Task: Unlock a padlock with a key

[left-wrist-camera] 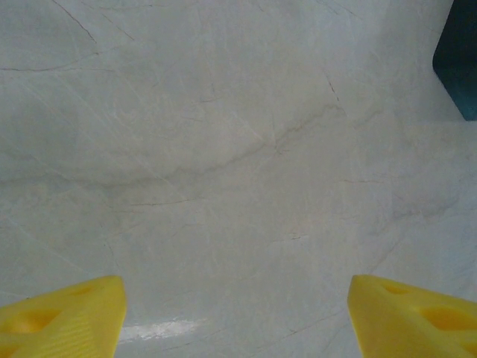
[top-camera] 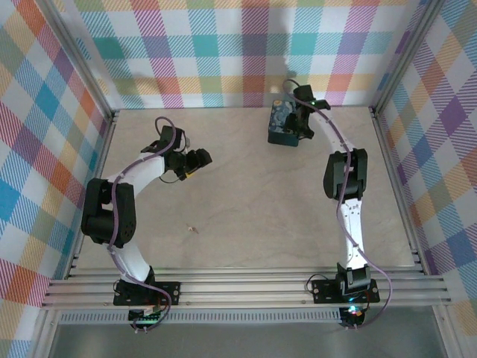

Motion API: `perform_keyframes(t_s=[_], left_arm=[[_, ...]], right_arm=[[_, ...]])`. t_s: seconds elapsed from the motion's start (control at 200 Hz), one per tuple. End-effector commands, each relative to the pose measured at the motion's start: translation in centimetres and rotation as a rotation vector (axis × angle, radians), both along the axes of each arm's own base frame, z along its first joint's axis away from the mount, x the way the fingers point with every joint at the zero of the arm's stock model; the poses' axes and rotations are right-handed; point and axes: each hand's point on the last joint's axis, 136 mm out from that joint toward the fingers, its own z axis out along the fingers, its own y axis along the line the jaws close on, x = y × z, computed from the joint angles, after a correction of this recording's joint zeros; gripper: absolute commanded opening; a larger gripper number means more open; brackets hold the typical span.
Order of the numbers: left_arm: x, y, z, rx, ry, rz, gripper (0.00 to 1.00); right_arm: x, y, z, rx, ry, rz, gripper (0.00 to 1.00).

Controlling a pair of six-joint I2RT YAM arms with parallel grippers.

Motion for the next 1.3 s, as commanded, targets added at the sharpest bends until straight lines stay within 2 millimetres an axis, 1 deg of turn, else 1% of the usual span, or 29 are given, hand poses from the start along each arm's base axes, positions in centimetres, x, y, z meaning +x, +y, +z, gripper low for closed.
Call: perform_keyframes(t_s=[0.0, 0.19, 0.345, 0.495, 0.67, 0.835, 0.915, 0.985, 1.06, 1.185, 1.245, 1.295], left_arm=[[-1.1, -1.1, -1.0, -0.025, 0.050, -0.050, 0.74], [-1.7, -1.6, -1.4, -0.042, 0.071, -0.079, 0.72], [-1.9, -1.9, -1.3, -0.054, 0.074, -0.091, 0.70], [-2.1, -2.4, -0.6, -0.077, 0.065, -0.111, 0.65], [-2.2, -2.2, -0.2, -0.071, 0.062, -0.100, 0.63], [-2.3, -1.7, 0.3, -0.055, 0.064, -0.074, 0.63], [-2.5, -1.5, 0.6, -0.052, 0.062, -0.058, 0.62], [-2.7, -1.4, 0.7, -0.055, 0.066, -0.045, 0.62], [-2.9, -1.3, 0.7, -0.060, 0.071, -0.029, 0.60], [-3.3, -1.1, 0.8, -0.068, 0.077, -0.003, 0.56], [-3.6, -0.8, 0.7, -0.062, 0.081, 0.011, 0.55], [-4.1, -0.4, 0.5, -0.044, 0.088, 0.029, 0.54]], right_arm=[[-4.2, 1.5, -2.6, -0.037, 0.142, 0.061, 0.64], [-6.9, 3.0, -3.0, -0.029, 0.188, 0.107, 0.65], [-9.8, 5.5, -3.4, 0.019, 0.224, 0.131, 0.64], [-12.8, 9.2, -3.2, 0.085, 0.238, 0.183, 0.63], [-15.7, 13.4, -2.8, 0.133, 0.283, 0.257, 0.62], [-18.7, 19.1, -2.2, 0.227, 0.328, 0.359, 0.61], [-19.7, 21.5, -1.2, 0.252, 0.325, 0.407, 0.62], [-20.1, 23.0, 0.0, 0.276, 0.305, 0.444, 0.62], [-20.0, 24.0, 1.7, 0.300, 0.275, 0.472, 0.63], [-19.0, 24.2, 4.1, 0.288, 0.208, 0.517, 0.64], [-18.2, 24.4, 5.1, 0.267, 0.167, 0.547, 0.64], [-17.2, 24.5, 5.5, 0.244, 0.138, 0.570, 0.66]])
